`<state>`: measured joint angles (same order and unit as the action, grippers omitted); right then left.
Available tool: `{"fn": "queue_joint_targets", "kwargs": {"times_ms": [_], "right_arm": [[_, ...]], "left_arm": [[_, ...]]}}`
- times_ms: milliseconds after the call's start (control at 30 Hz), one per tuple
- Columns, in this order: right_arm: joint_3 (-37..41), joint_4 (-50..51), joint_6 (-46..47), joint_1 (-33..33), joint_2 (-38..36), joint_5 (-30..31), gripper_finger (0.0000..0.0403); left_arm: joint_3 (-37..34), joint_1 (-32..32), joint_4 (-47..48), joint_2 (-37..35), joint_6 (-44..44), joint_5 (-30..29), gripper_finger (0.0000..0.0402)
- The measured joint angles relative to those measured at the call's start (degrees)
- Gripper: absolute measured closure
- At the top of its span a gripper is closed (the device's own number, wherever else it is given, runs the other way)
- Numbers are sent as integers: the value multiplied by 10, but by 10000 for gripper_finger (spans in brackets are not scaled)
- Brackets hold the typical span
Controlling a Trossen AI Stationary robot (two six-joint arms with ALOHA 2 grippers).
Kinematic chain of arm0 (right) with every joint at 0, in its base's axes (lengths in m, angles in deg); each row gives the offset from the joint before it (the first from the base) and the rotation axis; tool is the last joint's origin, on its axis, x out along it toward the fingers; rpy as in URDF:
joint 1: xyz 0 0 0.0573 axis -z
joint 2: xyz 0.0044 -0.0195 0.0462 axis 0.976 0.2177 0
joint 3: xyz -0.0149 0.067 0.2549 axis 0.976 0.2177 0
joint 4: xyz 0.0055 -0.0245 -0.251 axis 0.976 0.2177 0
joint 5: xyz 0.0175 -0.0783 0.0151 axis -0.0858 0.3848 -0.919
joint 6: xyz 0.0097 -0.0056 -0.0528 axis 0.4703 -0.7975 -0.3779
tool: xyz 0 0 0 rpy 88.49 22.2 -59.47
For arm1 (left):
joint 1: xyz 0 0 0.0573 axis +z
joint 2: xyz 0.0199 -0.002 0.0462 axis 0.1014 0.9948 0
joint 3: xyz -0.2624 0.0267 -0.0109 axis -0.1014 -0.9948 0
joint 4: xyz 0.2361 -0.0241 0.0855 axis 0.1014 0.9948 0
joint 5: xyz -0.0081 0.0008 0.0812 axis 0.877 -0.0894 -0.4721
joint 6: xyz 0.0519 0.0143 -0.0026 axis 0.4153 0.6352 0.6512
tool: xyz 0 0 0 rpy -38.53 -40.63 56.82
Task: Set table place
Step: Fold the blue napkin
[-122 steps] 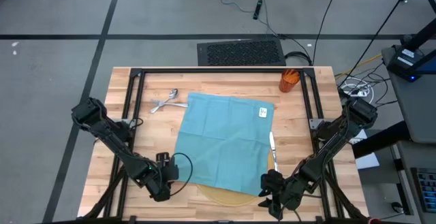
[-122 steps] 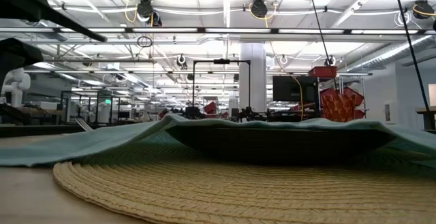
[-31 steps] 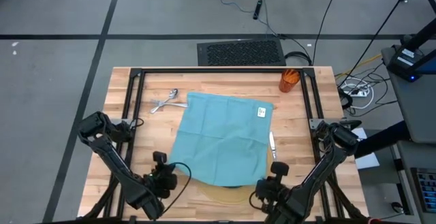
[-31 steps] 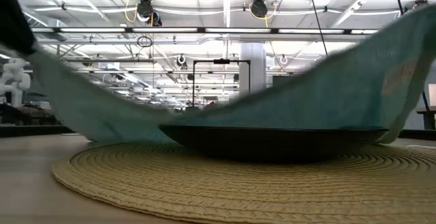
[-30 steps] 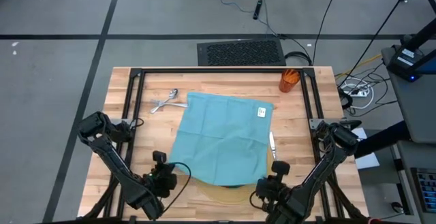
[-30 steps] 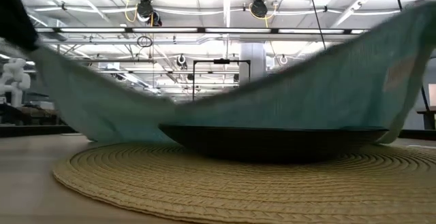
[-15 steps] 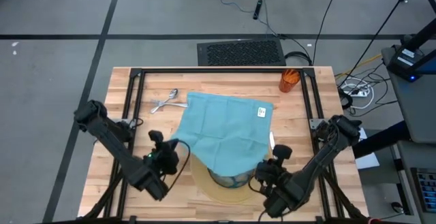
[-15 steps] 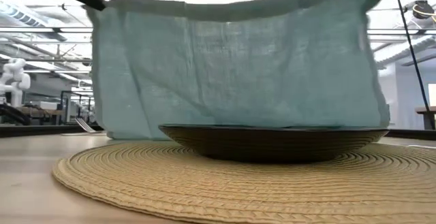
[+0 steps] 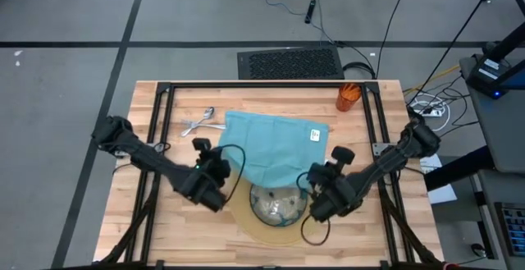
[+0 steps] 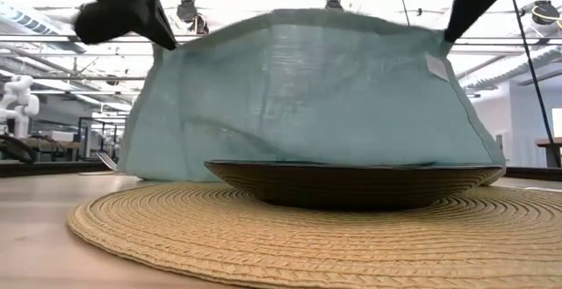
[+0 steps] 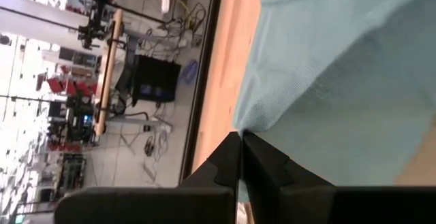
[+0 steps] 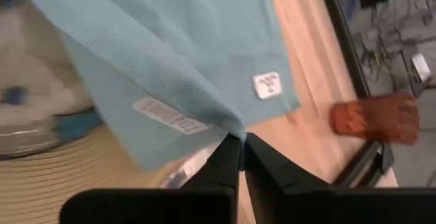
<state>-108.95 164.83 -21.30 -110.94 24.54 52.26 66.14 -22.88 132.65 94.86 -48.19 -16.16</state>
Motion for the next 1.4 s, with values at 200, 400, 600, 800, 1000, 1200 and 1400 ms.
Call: {"fn": "queue_joint_targets", "kwargs": {"times_ms": [200,400,600,800,1000,1200,1400], "right_arm": [[78,-26,5,32,-60,0,403],[143,-52,-12,76,-105,5,403],[198,-117,-79,139,-139,6,403],[236,-168,-139,192,-167,7,403],[248,-190,-185,234,-192,16,403],[260,-250,-261,283,-208,-12,403],[268,-279,-308,321,-208,-15,403]], "left_arm": [[-24,71,-114,0,114,0,401],[-38,150,-237,0,246,5,401],[-38,232,-324,0,352,48,401],[-38,290,-379,0,420,79,401],[-38,337,-411,0,451,115,401],[-38,359,-409,0,451,138,401],[-38,374,-393,0,450,140,401]]}}
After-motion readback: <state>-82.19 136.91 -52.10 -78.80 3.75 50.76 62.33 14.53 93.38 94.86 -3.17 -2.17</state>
